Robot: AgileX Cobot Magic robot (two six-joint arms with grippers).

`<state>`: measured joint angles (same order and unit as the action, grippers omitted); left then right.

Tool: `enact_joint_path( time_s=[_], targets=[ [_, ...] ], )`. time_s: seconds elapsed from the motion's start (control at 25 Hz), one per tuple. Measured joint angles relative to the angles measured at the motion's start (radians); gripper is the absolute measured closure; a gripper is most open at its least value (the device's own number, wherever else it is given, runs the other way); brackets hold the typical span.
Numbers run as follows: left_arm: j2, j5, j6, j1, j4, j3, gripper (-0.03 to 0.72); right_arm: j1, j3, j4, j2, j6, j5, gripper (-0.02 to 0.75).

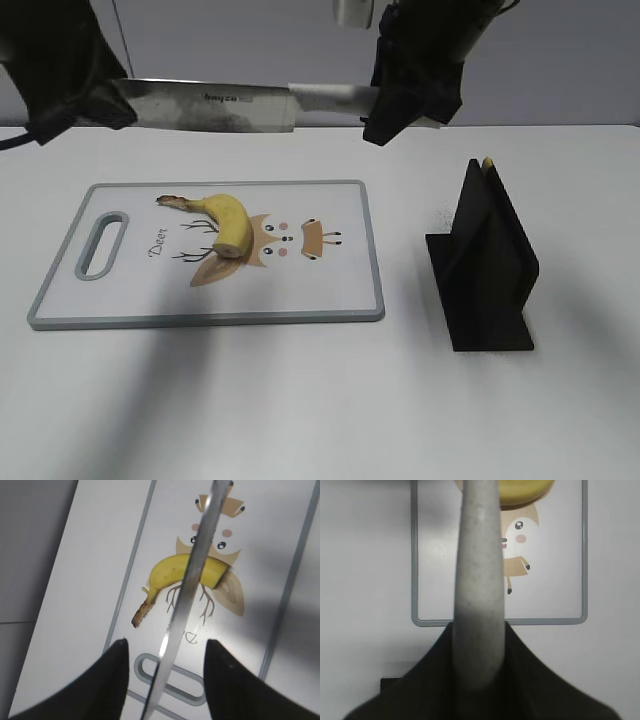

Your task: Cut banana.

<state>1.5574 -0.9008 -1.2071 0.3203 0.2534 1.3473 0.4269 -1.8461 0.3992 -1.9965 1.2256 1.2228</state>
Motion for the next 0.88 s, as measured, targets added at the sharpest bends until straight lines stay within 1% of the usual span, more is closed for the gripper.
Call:
enact_joint_path(
  time_s=[0.16, 0.36, 0.4, 0.52, 0.88],
  targets=[
    [0.011, 0.015, 0.000, 0.000, 0.000, 0.002, 0.330, 0.000, 0.000, 0.000, -0.012, 0.000, 0.000, 0.567],
    [0.055, 0.004, -0.008, 0.000, 0.001, 0.002, 0.587, 0.000, -0.001, -0.008, -0.013, 0.006, -0.006, 0.567],
    [0.065, -0.003, -0.011, 0.000, 0.002, 0.002, 0.617, 0.000, -0.001, -0.015, -0.013, 0.013, -0.010, 0.566],
    [0.089, -0.005, -0.018, 0.002, 0.005, 0.002, 0.648, 0.000, -0.001, -0.024, -0.026, -0.001, -0.012, 0.564],
    [0.145, 0.011, -0.026, 0.002, -0.018, 0.002, 0.651, 0.000, -0.002, -0.014, -0.087, -0.047, -0.012, 0.559]
  ],
)
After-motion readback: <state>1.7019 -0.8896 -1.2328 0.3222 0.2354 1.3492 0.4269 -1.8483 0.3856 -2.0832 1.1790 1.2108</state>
